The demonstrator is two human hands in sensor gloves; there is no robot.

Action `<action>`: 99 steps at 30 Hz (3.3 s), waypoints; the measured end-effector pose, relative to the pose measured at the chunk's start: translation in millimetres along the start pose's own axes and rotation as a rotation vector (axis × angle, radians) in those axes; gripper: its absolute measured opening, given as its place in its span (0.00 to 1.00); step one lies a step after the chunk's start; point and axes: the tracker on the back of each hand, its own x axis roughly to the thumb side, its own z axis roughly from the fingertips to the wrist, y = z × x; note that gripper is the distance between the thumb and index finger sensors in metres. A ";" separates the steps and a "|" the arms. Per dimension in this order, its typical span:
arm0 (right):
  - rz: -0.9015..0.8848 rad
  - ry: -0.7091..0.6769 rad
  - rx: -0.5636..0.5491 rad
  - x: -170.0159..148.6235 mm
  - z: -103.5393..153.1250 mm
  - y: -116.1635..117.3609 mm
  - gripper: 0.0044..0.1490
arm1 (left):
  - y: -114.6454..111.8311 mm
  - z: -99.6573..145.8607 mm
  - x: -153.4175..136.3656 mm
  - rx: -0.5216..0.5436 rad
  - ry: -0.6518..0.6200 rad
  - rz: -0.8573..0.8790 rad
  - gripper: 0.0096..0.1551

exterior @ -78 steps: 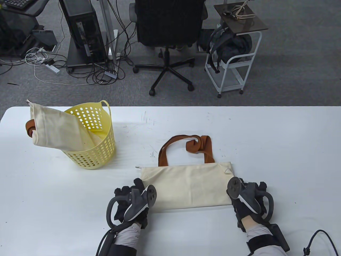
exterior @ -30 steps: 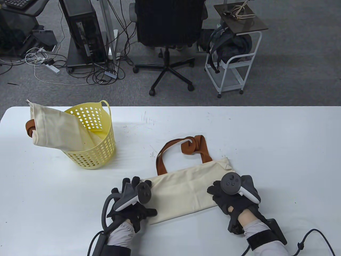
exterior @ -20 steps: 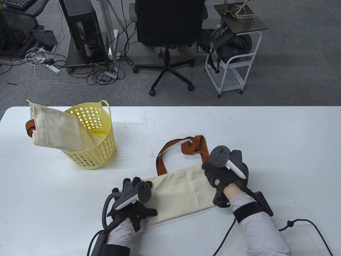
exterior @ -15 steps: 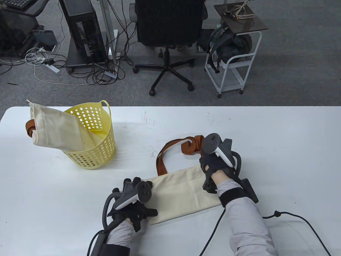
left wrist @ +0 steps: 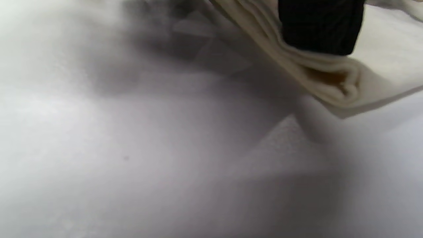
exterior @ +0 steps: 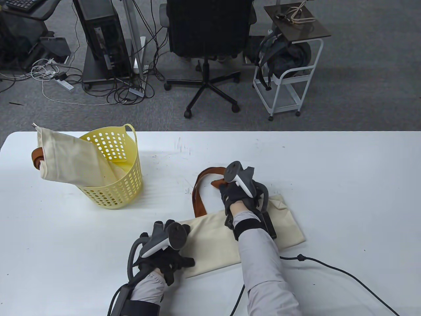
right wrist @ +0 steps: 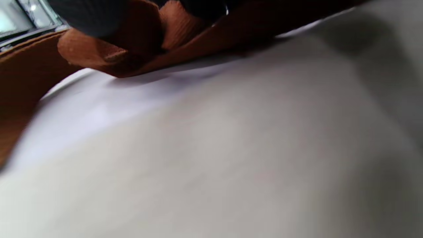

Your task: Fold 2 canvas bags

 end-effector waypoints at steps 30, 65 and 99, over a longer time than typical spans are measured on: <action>0.076 0.135 -0.006 -7.9 0.3 5.8 0.75 | 0.1 -1.4 1.4 0.002 0.001 0.009 0.60; -0.249 -0.347 -0.025 -75.0 94.6 -56.4 0.31 | -1.1 -1.7 -0.7 0.038 -0.107 0.039 0.53; -0.082 -0.154 0.194 -132.0 106.2 48.5 0.36 | 25.0 32.1 70.6 0.217 -0.307 0.012 0.43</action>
